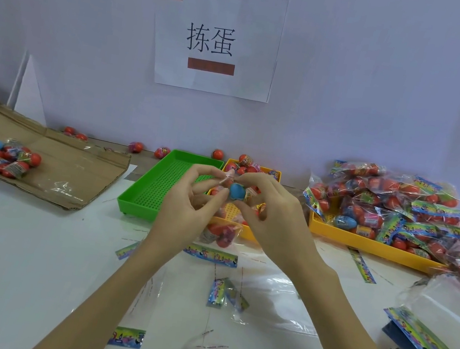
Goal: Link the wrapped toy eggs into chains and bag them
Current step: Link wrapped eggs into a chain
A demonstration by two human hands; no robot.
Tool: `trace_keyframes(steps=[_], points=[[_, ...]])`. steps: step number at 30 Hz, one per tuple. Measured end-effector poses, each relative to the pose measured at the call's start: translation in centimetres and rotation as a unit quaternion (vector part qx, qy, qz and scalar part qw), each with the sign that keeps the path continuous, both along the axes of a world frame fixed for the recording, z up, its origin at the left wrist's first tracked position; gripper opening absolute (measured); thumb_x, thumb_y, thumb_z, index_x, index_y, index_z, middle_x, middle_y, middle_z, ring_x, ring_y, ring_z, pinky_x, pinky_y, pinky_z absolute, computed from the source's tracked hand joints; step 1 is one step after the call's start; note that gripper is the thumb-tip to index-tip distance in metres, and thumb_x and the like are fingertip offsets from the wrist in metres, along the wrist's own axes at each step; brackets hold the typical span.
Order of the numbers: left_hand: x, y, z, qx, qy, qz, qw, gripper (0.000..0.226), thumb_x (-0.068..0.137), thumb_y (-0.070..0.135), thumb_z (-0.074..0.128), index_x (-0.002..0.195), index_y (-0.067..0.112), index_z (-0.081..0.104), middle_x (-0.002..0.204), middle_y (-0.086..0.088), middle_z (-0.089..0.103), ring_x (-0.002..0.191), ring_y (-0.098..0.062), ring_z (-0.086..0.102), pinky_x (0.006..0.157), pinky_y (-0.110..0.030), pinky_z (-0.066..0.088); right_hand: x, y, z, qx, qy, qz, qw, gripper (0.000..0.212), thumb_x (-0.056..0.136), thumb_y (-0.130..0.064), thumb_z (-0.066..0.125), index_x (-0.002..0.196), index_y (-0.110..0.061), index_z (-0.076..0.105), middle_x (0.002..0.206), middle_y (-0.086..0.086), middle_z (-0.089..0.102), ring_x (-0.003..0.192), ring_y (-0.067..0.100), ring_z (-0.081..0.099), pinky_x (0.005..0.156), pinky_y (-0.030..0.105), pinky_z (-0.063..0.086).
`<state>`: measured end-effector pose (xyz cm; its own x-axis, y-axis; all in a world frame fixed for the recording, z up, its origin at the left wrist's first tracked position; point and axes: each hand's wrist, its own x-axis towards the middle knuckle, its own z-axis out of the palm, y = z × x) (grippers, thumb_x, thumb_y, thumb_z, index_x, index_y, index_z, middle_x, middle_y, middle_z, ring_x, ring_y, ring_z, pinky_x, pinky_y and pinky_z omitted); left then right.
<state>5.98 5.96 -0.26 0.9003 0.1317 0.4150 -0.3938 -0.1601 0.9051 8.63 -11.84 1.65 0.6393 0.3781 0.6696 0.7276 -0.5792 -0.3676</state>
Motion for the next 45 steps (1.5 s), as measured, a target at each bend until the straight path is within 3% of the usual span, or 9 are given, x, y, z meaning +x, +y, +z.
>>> trace_keyframes(steps=[8, 13, 17, 21, 25, 28, 34, 37, 45], points=[[0.0, 0.0, 0.3, 0.005, 0.001, -0.051, 0.999, 0.023, 0.106, 0.012, 0.06, 0.128, 0.017, 0.057, 0.127, 0.001, 0.075, 0.108, -0.027, 0.075, 0.092, -0.054, 0.062, -0.3, 0.6, 0.3, 0.142, 0.104, 0.026, 0.984, 0.028, 0.091, -0.021, 0.077, 0.116, -0.024, 0.065, 0.103, -0.012, 0.071, 0.082, 0.002, 0.066, 0.065, 0.008, 0.048], [0.1, 0.1, 0.2, 0.02, 0.002, -0.05, 0.999, 0.02, 0.108, 0.014, 0.057, 0.127, 0.02, 0.057, 0.123, 0.001, 0.076, 0.098, -0.034, 0.076, 0.089, -0.057, 0.061, -0.2, 0.1, 0.4, 0.052, 0.006, -0.032, 0.998, 0.032, 0.089, -0.005, 0.077, 0.118, -0.015, 0.068, 0.114, -0.003, 0.068, 0.077, -0.003, 0.053, 0.075, 0.004, 0.043], [0.0, 0.0, 0.1, 0.031, -0.003, -0.042, 0.999, 0.02, 0.11, 0.016, 0.05, 0.128, 0.022, 0.056, 0.119, 0.002, 0.077, 0.1, -0.033, 0.076, 0.089, -0.054, 0.062, -0.4, 0.1, 0.4, 0.015, 0.031, -0.014, 0.999, 0.032, 0.091, -0.021, 0.077, 0.122, -0.018, 0.068, 0.111, -0.006, 0.072, 0.085, 0.005, 0.063, 0.083, 0.024, 0.057], [-0.3, -0.1, 0.3, 0.037, -0.005, -0.059, 0.998, 0.021, 0.111, 0.016, 0.049, 0.129, 0.022, 0.056, 0.117, -0.007, 0.076, 0.102, -0.044, 0.07, 0.086, -0.051, 0.063, -0.6, 0.3, 0.5, 0.006, 0.087, -0.015, 0.996, 0.035, 0.095, -0.036, 0.071, 0.128, -0.025, 0.063, 0.102, -0.009, 0.077, 0.087, 0.007, 0.071, 0.082, 0.028, 0.059], [-0.5, 0.4, 0.5, 0.002, 0.028, -0.153, 0.988, 0.047, 0.102, -0.009, 0.048, 0.139, 0.02, 0.05, 0.141, 0.012, 0.065, 0.127, -0.015, 0.065, 0.099, -0.032, 0.057, -0.5, 0.0, 0.4, 0.019, 0.083, -0.041, 0.996, 0.015, 0.098, -0.033, 0.068, 0.11, -0.024, 0.07, 0.096, -0.007, 0.078, 0.086, 0.011, 0.073, 0.077, 0.038, 0.06], [-0.4, 0.3, 0.3, 0.037, 0.023, -0.17, 0.984, 0.059, 0.095, -0.002, 0.068, 0.141, 0.026, 0.046, 0.151, 0.013, 0.056, 0.13, -0.018, 0.062, 0.102, -0.039, 0.055, -0.3, -0.1, 0.5, 0.03, 0.092, -0.033, 0.995, 0.014, 0.099, -0.027, 0.067, 0.109, -0.019, 0.074, 0.097, -0.006, 0.078, 0.093, 0.01, 0.073, 0.08, 0.036, 0.06], [0.4, 0.5, -0.3, 0.028, -0.004, -0.035, 0.999, 0.059, 0.091, -0.001, 0.076, 0.135, 0.029, 0.051, 0.135, 0.012, 0.064, 0.105, -0.019, 0.075, 0.092, -0.041, 0.062, -0.2, -0.2, 0.3, 0.093, 0.099, 0.005, 0.991, 0.024, 0.105, -0.024, 0.055, 0.113, -0.019, 0.078, 0.1, -0.011, 0.075, 0.098, 0.008, 0.064, 0.083, 0.024, 0.053], [0.9, 1.1, -0.4, -0.028, 0.032, 0.018, 0.999, 0.068, 0.087, 0.002, 0.082, 0.136, 0.034, 0.047, 0.125, 0.004, 0.065, 0.097, -0.015, 0.076, 0.07, -0.025, 0.062, 0.6, -0.7, -0.4, 0.129, 0.078, -0.03, 0.988, 0.02, 0.105, -0.016, 0.056, 0.112, -0.017, 0.074, 0.095, -0.008, 0.076, 0.087, 0.007, 0.069, 0.073, 0.017, 0.053], [1.2, 1.5, -0.8, -0.048, 0.082, 0.059, 0.994, 0.065, 0.084, 0.016, 0.086, 0.138, 0.025, 0.051, 0.12, 0.001, 0.069, 0.092, -0.01, 0.075, 0.072, -0.022, 0.061, 2.0, -1.0, -4.1, -0.154, 0.133, -0.056, 0.977, 0.027, 0.106, -0.035, 0.05, 0.124, -0.029, 0.07, 0.112, 0.0, 0.063, 0.107, 0.019, 0.054, 0.095, 0.038, 0.042]])
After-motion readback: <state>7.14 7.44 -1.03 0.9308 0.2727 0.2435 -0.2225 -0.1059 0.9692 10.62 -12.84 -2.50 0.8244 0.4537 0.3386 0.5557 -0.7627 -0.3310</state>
